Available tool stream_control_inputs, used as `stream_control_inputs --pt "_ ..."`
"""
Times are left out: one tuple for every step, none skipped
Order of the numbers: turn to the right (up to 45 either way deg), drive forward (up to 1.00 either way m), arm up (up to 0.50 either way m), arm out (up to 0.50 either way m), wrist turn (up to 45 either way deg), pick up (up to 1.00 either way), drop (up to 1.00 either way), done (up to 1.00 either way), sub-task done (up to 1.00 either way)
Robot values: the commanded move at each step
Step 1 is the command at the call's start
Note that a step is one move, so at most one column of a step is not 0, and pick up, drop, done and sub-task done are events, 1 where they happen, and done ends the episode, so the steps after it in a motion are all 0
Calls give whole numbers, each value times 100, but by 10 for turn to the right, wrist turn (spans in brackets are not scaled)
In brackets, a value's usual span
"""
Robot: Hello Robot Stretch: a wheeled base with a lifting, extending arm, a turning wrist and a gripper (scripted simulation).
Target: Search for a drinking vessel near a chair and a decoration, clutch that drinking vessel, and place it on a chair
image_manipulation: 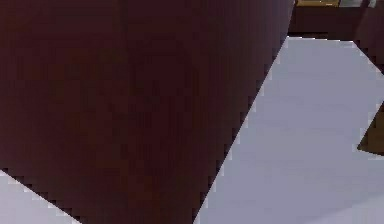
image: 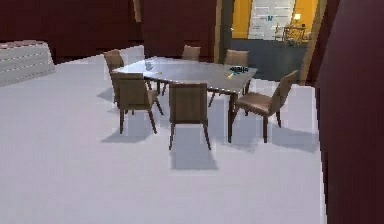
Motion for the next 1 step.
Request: stream_control_inputs --pt "-60 0 0 0 0 0 0 0 0"
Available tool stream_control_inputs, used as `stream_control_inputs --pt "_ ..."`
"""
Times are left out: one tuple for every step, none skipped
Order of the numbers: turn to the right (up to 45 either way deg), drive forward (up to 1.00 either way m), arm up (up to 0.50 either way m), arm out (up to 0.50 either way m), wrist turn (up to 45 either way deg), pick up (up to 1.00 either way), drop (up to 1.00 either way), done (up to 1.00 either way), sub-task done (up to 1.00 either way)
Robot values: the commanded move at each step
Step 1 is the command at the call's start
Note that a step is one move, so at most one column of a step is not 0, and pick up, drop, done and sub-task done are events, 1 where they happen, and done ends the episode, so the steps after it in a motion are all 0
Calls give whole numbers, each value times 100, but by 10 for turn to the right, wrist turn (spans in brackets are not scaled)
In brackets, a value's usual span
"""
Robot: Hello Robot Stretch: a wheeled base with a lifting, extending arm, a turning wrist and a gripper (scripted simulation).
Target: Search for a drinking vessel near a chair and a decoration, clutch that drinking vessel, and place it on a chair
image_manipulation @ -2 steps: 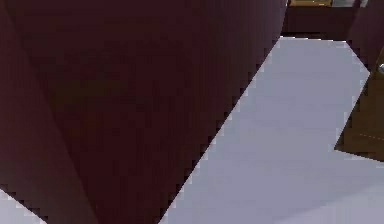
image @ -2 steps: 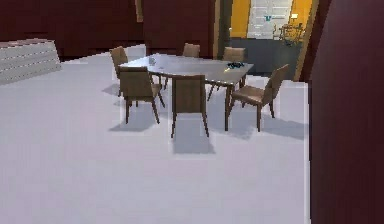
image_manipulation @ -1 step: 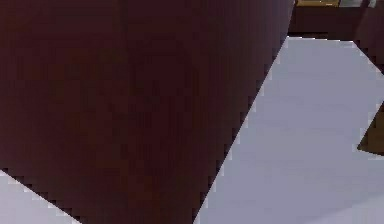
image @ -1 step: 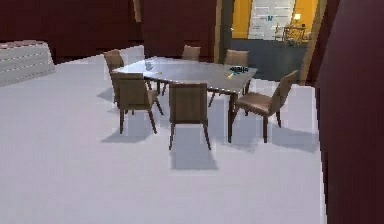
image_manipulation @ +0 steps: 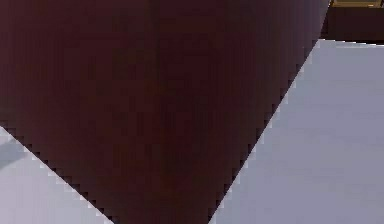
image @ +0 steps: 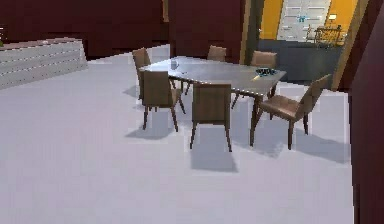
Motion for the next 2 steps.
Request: stream_control_inputs --pt "0 20 0 0 0 0 0 0 0" --pt "0 95 0 0 0 0 0 0 0"
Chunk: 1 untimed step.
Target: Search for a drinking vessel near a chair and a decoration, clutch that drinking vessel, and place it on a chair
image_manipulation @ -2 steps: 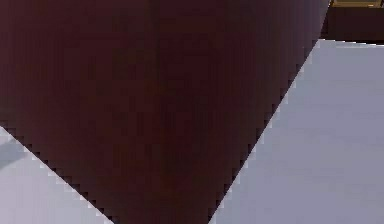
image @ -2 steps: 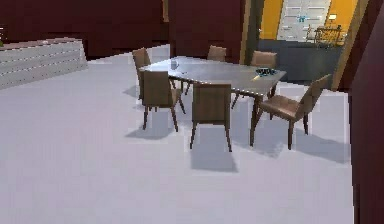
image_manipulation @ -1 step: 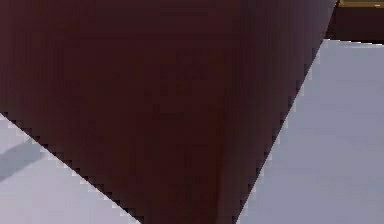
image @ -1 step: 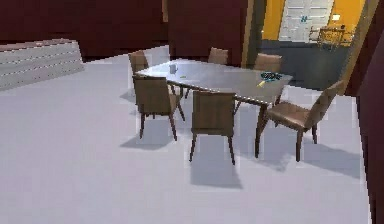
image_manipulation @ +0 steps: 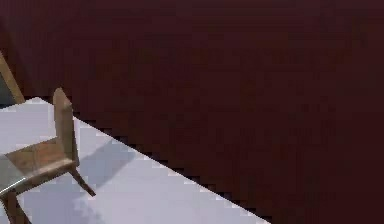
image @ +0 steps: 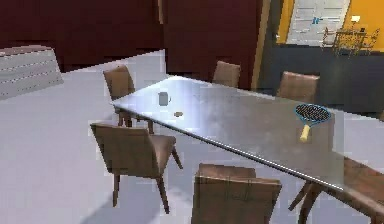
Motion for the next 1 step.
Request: stream_control_inputs --pt "-450 0 0 0 0 0 0 0 0"
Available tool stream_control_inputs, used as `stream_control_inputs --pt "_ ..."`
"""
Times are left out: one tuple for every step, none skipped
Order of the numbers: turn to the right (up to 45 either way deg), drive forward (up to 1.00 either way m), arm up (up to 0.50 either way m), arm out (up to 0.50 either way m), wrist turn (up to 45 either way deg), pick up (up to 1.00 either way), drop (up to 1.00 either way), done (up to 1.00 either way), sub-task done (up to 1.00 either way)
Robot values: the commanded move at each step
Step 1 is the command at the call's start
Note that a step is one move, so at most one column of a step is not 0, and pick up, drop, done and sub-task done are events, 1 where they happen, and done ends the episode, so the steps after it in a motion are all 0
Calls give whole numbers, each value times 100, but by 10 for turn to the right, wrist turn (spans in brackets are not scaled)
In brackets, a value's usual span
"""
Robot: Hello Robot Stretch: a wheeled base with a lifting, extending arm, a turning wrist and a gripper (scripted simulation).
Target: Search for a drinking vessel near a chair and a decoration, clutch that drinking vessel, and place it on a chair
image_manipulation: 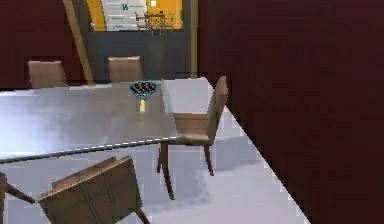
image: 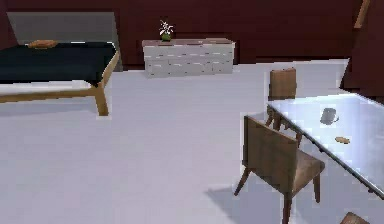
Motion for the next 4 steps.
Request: stream_control_inputs --pt "-360 0 0 0 0 0 0 0 0" --pt "0 15 0 0 0 0 0 0 0" --pt "210 0 0 0 0 0 0 0 0" --pt "0 60 0 0 0 0 0 0 0"
